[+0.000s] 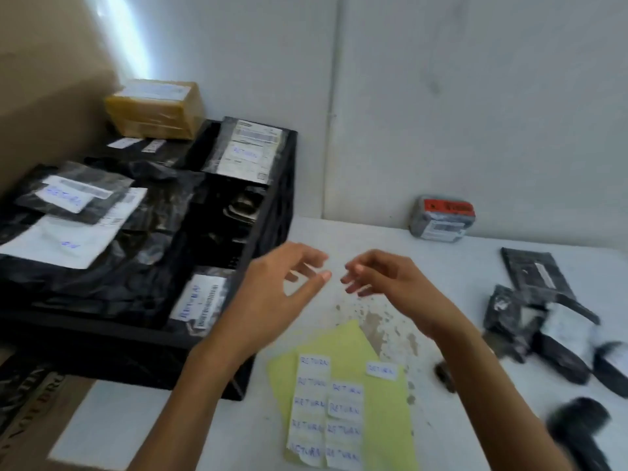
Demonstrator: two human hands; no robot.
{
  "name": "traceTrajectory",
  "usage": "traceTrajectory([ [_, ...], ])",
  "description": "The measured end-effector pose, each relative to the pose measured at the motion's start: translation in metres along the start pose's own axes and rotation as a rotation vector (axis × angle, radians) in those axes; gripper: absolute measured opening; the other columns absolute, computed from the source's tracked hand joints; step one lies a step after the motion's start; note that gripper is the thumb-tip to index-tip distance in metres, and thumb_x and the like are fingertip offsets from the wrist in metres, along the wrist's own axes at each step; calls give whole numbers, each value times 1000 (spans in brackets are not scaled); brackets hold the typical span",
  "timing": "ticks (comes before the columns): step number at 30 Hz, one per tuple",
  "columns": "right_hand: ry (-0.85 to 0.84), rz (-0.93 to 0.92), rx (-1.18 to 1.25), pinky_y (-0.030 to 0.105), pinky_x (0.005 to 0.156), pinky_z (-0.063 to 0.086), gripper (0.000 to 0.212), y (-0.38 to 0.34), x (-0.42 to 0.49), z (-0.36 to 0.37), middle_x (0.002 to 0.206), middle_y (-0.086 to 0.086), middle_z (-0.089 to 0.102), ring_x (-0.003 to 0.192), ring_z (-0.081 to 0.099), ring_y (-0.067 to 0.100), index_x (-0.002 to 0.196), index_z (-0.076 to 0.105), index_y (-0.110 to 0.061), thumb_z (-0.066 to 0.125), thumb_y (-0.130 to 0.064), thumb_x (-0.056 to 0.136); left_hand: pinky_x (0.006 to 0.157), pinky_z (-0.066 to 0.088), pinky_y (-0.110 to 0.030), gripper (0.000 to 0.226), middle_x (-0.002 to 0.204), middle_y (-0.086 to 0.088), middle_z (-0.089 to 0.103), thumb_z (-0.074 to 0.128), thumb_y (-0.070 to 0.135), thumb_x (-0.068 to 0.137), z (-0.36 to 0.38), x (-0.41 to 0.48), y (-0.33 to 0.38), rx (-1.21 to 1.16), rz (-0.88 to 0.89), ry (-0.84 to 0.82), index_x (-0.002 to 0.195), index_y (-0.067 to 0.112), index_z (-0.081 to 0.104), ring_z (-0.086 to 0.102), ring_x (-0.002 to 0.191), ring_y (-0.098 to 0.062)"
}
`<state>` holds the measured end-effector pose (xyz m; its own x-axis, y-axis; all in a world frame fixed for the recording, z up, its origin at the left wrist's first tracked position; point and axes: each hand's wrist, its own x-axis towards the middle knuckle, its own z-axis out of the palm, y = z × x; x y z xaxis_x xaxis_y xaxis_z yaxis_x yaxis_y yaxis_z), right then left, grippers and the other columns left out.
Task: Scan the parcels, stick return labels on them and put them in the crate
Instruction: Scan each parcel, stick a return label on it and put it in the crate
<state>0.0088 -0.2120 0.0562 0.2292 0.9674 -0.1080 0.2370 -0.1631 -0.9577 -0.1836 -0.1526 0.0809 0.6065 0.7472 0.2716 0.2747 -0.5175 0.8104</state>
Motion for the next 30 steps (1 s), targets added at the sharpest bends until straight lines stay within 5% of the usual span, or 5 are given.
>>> traceTrajectory([
  [9, 437, 367, -487, 29, 71, 42, 7, 196, -99, -104, 94, 10, 61, 83, 58, 25, 94, 60, -6, 54, -9, 91, 62, 42, -7, 15, 96, 4, 60, 56, 24, 93, 228, -23, -32, -51, -361, -422, 105, 16, 61, 56, 81, -9],
  [14, 532, 458, -617, 39, 84, 40, 24, 241, -98, -161, 113, 21, 50, 103, 51, 37, 112, 54, 2, 54, -10, 91, 91, 41, -27, 42, 131, -7, 47, 55, 30, 94, 315, -10, -35, 86, -430, -469, 131, 14, 45, 48, 117, -21],
  [19, 486, 527, -541, 30, 69, 34, 23, 253, -82, -189, 113, 23, 49, 94, 52, 36, 110, 46, 2, 51, -14, 94, 100, 38, -40, 76, 138, -12, 30, 67, 46, 81, 359, 8, -38, 380, -471, -610, 139, 15, 31, 30, 130, -31],
  [23, 520, 537, -413, 27, 69, 31, 28, 256, -73, -191, 117, 22, 50, 84, 42, 23, 113, 46, 2, 53, -17, 94, 90, 44, -38, 58, 130, -12, 36, 65, 31, 86, 372, 4, -46, 490, -419, -573, 133, 12, 38, 36, 121, -28],
  [30, 560, 517, 3, 38, 76, 54, 21, 257, -88, -183, 104, 17, 59, 88, 60, 29, 103, 57, -3, 60, -19, 90, 84, 50, -29, 53, 113, -7, 44, 66, 1, 81, 349, -10, -40, 48, -376, -343, 127, 22, 48, 54, 101, -24],
])
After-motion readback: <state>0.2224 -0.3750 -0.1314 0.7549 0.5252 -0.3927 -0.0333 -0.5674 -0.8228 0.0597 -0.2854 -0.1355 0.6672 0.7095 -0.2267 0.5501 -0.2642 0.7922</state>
